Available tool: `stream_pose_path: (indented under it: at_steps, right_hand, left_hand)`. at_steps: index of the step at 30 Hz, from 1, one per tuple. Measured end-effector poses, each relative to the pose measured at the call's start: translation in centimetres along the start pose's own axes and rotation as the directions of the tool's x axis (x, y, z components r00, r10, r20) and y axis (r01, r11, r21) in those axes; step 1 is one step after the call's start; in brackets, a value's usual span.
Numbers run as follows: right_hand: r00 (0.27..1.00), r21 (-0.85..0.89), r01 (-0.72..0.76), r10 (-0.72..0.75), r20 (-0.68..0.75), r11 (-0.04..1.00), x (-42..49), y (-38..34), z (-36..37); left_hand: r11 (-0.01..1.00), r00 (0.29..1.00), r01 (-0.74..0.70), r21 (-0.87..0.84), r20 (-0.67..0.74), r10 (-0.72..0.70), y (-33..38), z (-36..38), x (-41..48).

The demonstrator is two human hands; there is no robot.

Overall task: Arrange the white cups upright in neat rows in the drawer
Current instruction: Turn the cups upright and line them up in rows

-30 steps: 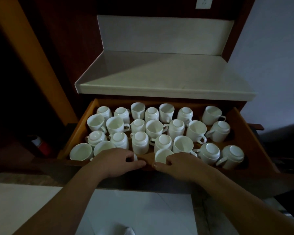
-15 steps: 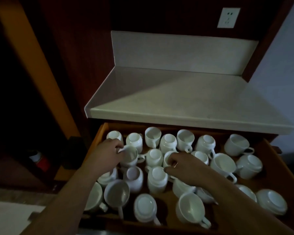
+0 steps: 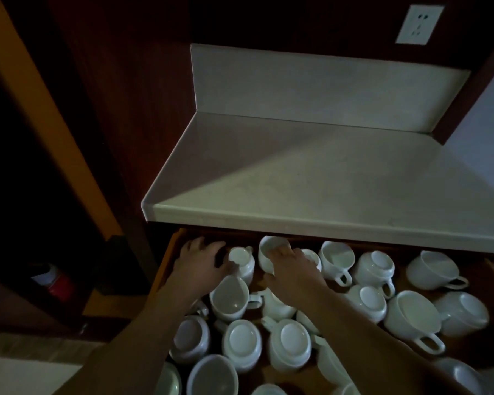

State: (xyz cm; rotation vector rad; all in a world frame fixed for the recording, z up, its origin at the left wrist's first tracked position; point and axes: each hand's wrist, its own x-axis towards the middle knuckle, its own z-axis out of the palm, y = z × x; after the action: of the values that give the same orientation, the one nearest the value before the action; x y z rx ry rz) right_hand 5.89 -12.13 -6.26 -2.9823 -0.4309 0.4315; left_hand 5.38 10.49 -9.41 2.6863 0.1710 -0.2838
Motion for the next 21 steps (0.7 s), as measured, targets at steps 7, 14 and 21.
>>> stream_pose_path:
  at_steps: [7, 14, 21]
  right_hand:
    - [1.000, 0.062, 0.004, -0.004, 0.000, 0.998, 1.7, -0.7, 1.3]
    - [0.999, 0.027, -0.034, 0.034, 0.013, 0.999, 1.7, -0.7, 1.6]
    - [0.997, 0.004, -0.066, 0.066, 0.028, 0.998, -0.1, -0.4, 1.8]
  left_hand:
    - [0.992, 0.999, -0.015, 0.121, 0.033, 0.011, 1.3, 0.9, -0.1]
    - [0.983, 0.999, -0.033, 0.180, 0.044, 0.026, 2.3, 1.9, -0.9]
    - [0.970, 0.995, -0.095, 0.222, 0.047, 0.087, 2.6, 2.5, -2.7]
